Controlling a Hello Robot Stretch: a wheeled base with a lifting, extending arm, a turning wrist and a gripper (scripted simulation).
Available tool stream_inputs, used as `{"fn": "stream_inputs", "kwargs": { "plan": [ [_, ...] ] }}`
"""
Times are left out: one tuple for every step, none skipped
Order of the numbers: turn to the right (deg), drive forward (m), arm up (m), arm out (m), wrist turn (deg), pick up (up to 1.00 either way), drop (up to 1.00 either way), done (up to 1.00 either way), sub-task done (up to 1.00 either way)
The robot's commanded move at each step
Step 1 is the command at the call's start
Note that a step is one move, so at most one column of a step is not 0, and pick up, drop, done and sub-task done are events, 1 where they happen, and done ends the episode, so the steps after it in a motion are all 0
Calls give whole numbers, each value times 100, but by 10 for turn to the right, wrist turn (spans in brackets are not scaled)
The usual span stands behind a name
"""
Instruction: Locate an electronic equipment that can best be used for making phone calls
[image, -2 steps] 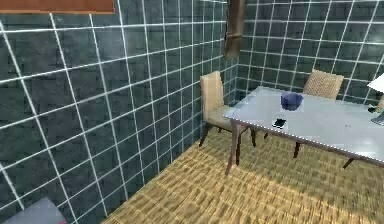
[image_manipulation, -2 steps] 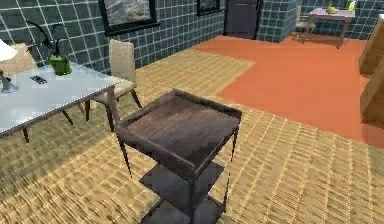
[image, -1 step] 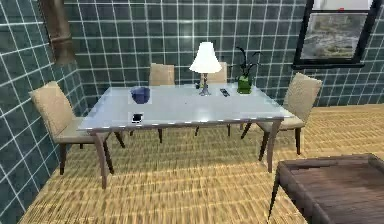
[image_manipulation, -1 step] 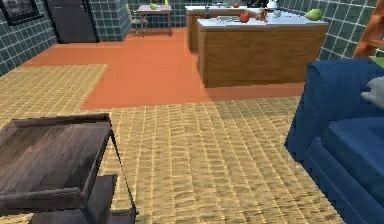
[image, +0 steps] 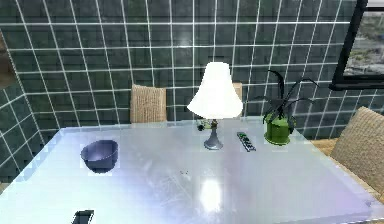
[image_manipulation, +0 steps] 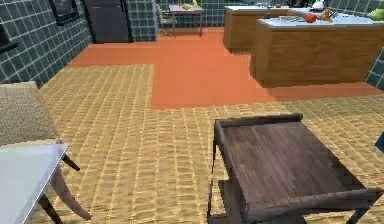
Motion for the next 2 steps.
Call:
{"fn": "stream_inputs", "kwargs": {
  "plan": [
    [-360,0,0,0,0,0,0,0,0],
    [0,0,0,0,0,0,0,100,0]
  ]
}}
